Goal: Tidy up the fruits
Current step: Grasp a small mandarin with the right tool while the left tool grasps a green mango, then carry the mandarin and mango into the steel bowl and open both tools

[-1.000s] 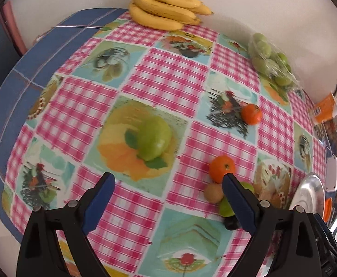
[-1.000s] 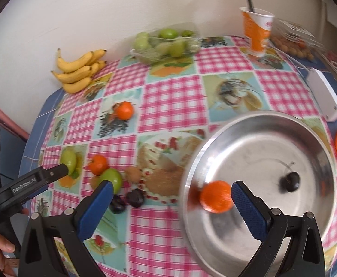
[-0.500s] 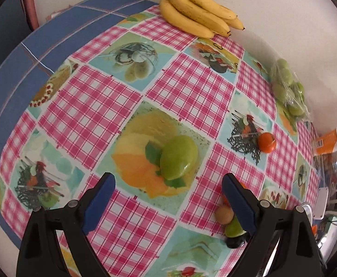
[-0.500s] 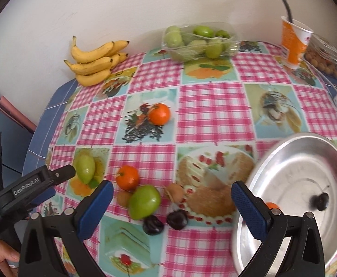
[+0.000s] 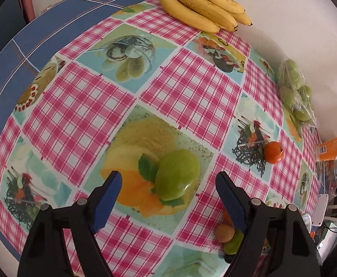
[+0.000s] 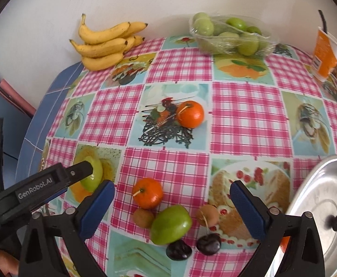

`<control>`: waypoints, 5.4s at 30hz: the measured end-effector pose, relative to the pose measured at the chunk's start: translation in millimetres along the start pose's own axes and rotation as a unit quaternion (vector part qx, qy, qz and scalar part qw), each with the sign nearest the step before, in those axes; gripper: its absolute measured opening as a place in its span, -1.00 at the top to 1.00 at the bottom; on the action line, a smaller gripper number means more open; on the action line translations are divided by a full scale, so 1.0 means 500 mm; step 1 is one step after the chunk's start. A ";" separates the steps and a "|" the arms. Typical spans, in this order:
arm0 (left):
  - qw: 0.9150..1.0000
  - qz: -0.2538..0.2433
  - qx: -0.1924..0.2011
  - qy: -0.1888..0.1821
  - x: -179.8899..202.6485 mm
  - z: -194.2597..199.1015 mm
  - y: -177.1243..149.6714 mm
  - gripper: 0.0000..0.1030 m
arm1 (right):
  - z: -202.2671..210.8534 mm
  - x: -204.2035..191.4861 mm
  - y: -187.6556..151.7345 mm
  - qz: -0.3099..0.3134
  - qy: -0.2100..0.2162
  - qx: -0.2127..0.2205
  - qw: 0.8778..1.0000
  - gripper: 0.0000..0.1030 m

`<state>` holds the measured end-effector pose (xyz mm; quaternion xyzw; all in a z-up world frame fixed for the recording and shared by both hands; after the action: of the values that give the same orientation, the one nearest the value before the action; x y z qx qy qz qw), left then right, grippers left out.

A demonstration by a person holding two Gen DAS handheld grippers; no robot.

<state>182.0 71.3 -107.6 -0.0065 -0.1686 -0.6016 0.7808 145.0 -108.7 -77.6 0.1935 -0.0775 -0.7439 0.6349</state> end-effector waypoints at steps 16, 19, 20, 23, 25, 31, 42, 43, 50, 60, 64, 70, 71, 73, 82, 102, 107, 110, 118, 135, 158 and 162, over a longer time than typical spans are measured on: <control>1.000 -0.008 -0.028 -0.005 0.026 -0.050 0.003 -0.39 | -0.080 -0.056 -0.012 0.042 -0.015 -0.036 0.998 -0.23; 0.999 -0.004 -0.031 -0.013 0.026 -0.052 0.003 -0.33 | -0.088 -0.060 -0.015 0.045 -0.014 -0.042 0.998 -0.06; 0.999 -0.003 -0.031 -0.014 0.025 -0.051 0.002 -0.23 | -0.090 -0.062 -0.016 0.044 -0.014 -0.044 0.998 -0.03; 0.999 0.000 -0.030 -0.020 0.024 -0.049 0.003 -0.09 | -0.091 -0.063 -0.019 0.046 -0.013 -0.043 0.998 0.07; 0.999 -0.003 -0.031 -0.022 0.021 -0.045 -0.002 0.05 | -0.092 -0.062 -0.020 0.045 -0.013 -0.044 0.998 0.18; 0.999 -0.002 -0.029 -0.025 0.022 -0.045 0.000 0.14 | -0.088 -0.061 -0.020 0.039 -0.006 -0.043 0.998 0.25; 0.999 -0.008 -0.016 -0.043 0.037 -0.002 -0.009 0.14 | -0.037 -0.061 -0.003 0.024 0.007 -0.020 1.000 0.27; 0.999 -0.009 -0.012 -0.046 0.040 0.008 -0.009 0.14 | -0.027 -0.059 -0.001 0.022 0.008 -0.016 1.000 0.27; 0.998 -0.030 0.006 -0.056 0.070 0.050 -0.020 0.14 | 0.026 -0.029 -0.008 0.005 0.001 -0.001 1.000 0.27; 0.996 -0.073 0.000 -0.058 0.132 0.060 -0.070 0.14 | 0.085 0.052 -0.045 -0.040 -0.018 0.004 0.999 0.27; 0.994 -0.094 0.000 -0.063 0.164 0.065 -0.086 0.14 | 0.112 0.094 -0.056 -0.056 -0.031 0.013 0.998 0.27; 0.989 -0.125 -0.013 -0.078 0.221 0.060 -0.118 0.14 | 0.147 0.167 -0.073 -0.093 -0.047 0.022 0.994 0.27; 0.989 -0.129 -0.014 -0.078 0.227 0.058 -0.121 0.14 | 0.150 0.177 -0.075 -0.097 -0.048 0.023 0.994 0.27; 0.987 -0.140 -0.017 -0.075 0.244 0.053 -0.129 0.14 | 0.157 0.205 -0.078 -0.113 -0.046 0.025 0.992 0.27; 0.980 -0.182 -0.028 -0.076 0.304 0.050 -0.173 0.14 | 0.194 0.319 -0.085 -0.172 -0.072 0.042 0.982 0.27; 0.944 -0.311 -0.070 -0.092 0.484 0.055 -0.380 0.14 | 0.247 0.513 -0.171 -0.266 -0.137 0.042 0.953 0.26; 0.936 -0.336 -0.076 -0.074 0.497 0.041 -0.419 0.14 | 0.242 0.521 -0.198 -0.270 -0.139 0.028 0.952 0.26; 0.931 -0.346 -0.087 -0.071 0.504 0.030 -0.442 0.13 | 0.235 0.521 -0.212 -0.273 -0.136 0.019 0.952 0.26; 0.921 -0.373 -0.100 -0.047 0.506 0.002 -0.481 0.13 | 0.201 0.520 -0.230 -0.265 -0.131 -0.014 0.955 0.26; 0.920 -0.377 -0.097 -0.040 0.515 -0.008 -0.484 0.14 | 0.150 0.506 -0.234 -0.257 -0.124 -0.049 0.957 0.24; 0.977 -0.199 -0.057 -0.044 0.343 0.044 -0.282 0.12 | 0.218 0.488 -0.196 -0.236 -0.122 0.012 0.964 -0.02; 0.981 -0.186 -0.057 -0.028 0.318 0.038 -0.272 -0.16 | 0.209 0.481 -0.195 -0.228 -0.124 0.007 0.966 -0.10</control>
<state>84.3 -111.3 -72.6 -0.0364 -0.1547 -0.7442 0.6487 -13.1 -339.0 -63.0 0.1166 -0.1151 -0.8866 0.4326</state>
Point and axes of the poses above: each gripper's, at about its wrist camera, not at the fingertips, and z roughly against the way its jaws point, x to its right, y to its top, the point moved 6 cm from there along -z, roughly the way its jaws point
